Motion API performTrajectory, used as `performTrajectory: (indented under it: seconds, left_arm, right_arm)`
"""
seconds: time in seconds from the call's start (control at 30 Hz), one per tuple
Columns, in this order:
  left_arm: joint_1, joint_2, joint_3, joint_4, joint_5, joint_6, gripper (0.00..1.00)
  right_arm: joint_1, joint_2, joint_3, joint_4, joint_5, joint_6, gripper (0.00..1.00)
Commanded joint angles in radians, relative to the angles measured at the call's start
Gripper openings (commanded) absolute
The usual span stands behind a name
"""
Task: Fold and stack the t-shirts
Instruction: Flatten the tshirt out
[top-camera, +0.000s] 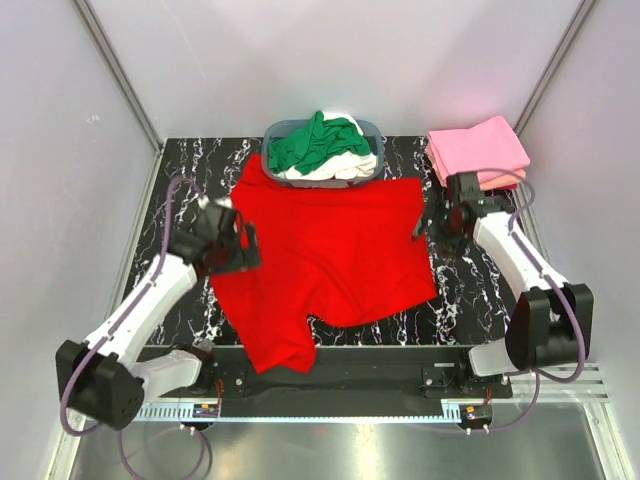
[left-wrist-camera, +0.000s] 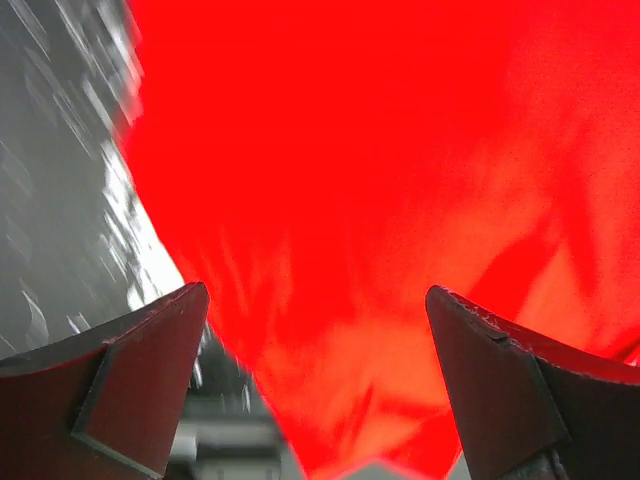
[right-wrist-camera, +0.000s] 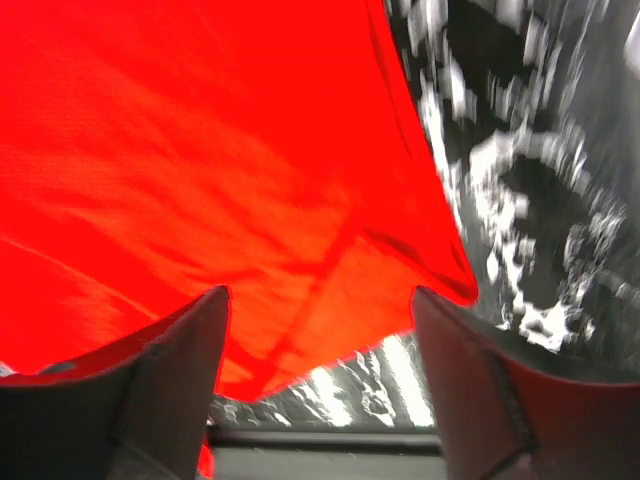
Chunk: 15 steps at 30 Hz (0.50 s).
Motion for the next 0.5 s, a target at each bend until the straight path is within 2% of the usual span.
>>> performTrajectory:
  seconds: [0.0,0.03,0.13,0.33,0.47]
  left_arm:
    - [-0.081,-0.122,-0.151,-0.019,0.046,-0.127,0.96]
    - [-0.122,-0.189,-0.169,-0.033,0.043,-0.14,0.96]
    - [-0.205,-0.26,-0.15,-0.066,-0.015,-0.174,0.96]
    - [-0.224,-0.276,-0.143,-0.102,-0.021,-0.197,0.96]
    - [-0.251,-0.326,-0.152,-0.134,-0.021,-0.245,0.96]
  right_arm:
    - [0.071,-0.043,-0.17,0.06,-0.003,0.063,0.77]
    - [0.088,-0.044,-0.186,0.069,0.004,0.072,0.73]
    - [0.131,0.009,-0.17,0.059,0.012,0.082,0.63]
    - [0.175,0.187,-0.044,-0.02,0.119,0.068,0.59]
    - [0.175,0.201,-0.057,-0.026,0.158,0.077,0.55]
